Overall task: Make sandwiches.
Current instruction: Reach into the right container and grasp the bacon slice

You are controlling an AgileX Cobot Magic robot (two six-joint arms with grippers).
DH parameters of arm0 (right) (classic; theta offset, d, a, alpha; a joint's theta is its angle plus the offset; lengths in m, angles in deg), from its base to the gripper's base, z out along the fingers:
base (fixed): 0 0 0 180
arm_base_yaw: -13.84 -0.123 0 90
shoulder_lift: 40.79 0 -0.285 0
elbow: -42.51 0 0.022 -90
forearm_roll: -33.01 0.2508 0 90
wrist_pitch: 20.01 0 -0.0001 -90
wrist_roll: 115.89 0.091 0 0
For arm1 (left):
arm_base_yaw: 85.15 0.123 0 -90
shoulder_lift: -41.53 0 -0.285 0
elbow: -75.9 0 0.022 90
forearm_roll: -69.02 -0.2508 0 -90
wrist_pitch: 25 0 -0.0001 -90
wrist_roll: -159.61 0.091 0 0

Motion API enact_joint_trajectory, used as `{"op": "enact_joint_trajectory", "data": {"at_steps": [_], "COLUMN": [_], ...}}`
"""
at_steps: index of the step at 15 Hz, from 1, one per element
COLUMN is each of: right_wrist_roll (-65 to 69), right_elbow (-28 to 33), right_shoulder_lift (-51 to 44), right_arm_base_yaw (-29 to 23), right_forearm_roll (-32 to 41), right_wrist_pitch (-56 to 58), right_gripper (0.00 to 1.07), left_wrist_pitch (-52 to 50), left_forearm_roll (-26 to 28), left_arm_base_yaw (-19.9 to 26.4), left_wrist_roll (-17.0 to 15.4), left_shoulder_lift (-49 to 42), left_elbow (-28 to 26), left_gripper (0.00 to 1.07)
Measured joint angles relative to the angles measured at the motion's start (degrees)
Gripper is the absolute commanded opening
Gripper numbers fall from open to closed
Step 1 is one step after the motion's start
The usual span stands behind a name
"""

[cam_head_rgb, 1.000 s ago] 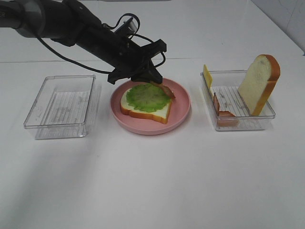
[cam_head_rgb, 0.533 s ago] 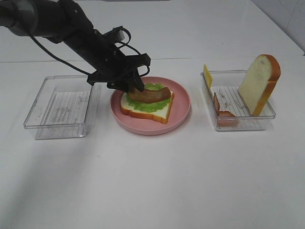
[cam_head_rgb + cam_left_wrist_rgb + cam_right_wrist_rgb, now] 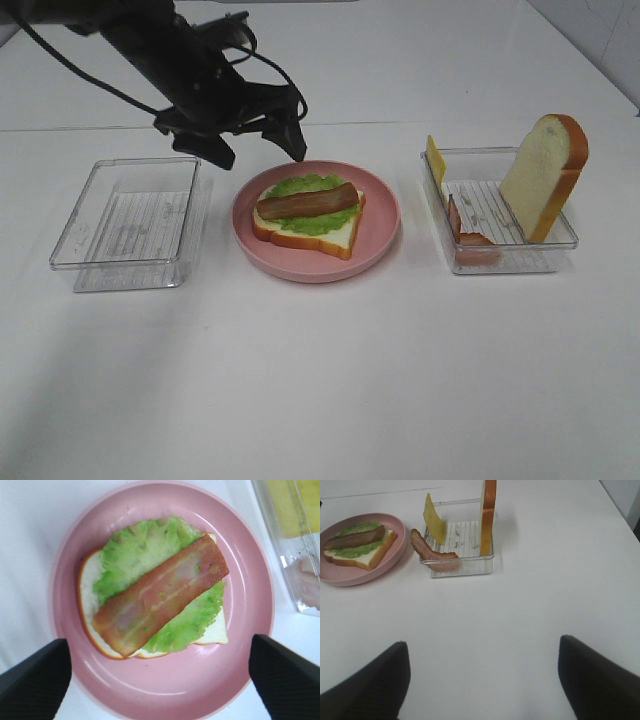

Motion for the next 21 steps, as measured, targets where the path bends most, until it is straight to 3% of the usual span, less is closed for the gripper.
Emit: {"op": "enact_joint_trajectory", "data": {"at_steps": [1,2,3,5,8,12,14,21], "right_wrist_roll": [0.0,0.0,0.0,0.0,0.0,0.0,0.0,0.0], "right_elbow": [0.0,0.0,0.0,0.0,0.0,0.0,0.0,0.0], "right_shoulder_lift": [0.0,0.0,0.0,0.0,0.0,0.0,0.0,0.0], "right_arm_base_yaw": [0.0,0.0,0.0,0.0,0.0,0.0,0.0,0.0], "right_forearm_roll": [0.0,0.0,0.0,0.0,0.0,0.0,0.0,0.0], "right_wrist_pitch": [0.0,0.0,0.0,0.0,0.0,0.0,0.0,0.0], "right_gripper": [0.76,0.76,0.76,0.76,0.76,0.76,0.76,0.76], "left_wrist_pitch": [0.74,0.74,3.55,8.08,17.88,22.75,22.8,23.15], "left_forearm_roll": [-4.76,-4.76,-11.12,-17.99,-25.04,-26.81,-27.27,-30.54], "left_arm_base_yaw": [0.0,0.0,0.0,0.0,0.0,0.0,0.0,0.0], "left_wrist_roll": [-1.38,-1.38,-5.27,-9.91,-14.32,-15.01,-15.07,-14.9], "left_shoulder_lift": [-3.5,-3.5,-8.19,-13.18,-19.54,-24.69,-27.96,-43.43], "left_elbow": [0.0,0.0,0.0,0.0,-0.06,-0.06,2.69,24.47], "left_gripper": [0.91,0.91,0.91,0.91,0.91,0.91,0.91,0.91]}}
